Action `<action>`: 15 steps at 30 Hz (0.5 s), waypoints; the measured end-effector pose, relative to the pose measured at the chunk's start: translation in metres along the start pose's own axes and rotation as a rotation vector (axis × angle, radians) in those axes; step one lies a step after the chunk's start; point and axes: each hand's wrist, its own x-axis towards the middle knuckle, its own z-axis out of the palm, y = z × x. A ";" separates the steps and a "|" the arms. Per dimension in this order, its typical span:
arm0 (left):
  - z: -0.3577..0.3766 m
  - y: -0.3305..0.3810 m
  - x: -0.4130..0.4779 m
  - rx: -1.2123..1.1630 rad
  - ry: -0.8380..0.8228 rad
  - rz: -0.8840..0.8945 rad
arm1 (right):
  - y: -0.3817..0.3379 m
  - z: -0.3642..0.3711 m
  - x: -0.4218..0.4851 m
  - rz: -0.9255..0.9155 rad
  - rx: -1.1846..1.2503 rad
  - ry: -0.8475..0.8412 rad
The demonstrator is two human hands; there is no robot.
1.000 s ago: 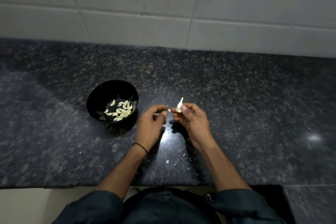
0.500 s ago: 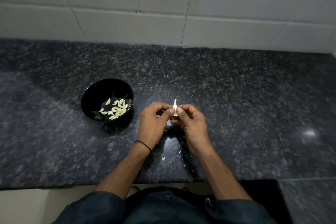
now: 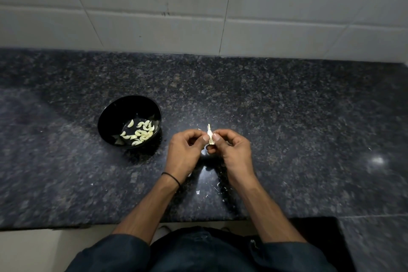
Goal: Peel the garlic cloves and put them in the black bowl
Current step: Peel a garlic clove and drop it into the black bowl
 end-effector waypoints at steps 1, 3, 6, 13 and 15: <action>0.000 -0.001 0.000 -0.007 -0.002 -0.002 | 0.001 0.001 0.000 0.011 0.014 0.003; 0.001 0.000 -0.001 -0.030 0.000 -0.009 | 0.001 0.001 0.001 0.039 0.051 0.002; 0.002 0.002 -0.002 -0.076 0.010 -0.053 | 0.000 0.002 0.001 0.091 0.081 0.002; 0.005 0.002 -0.004 -0.106 0.002 -0.101 | 0.002 -0.001 0.002 0.098 0.055 0.034; 0.004 0.003 -0.004 -0.089 -0.004 -0.080 | 0.005 -0.001 0.003 0.039 -0.029 0.034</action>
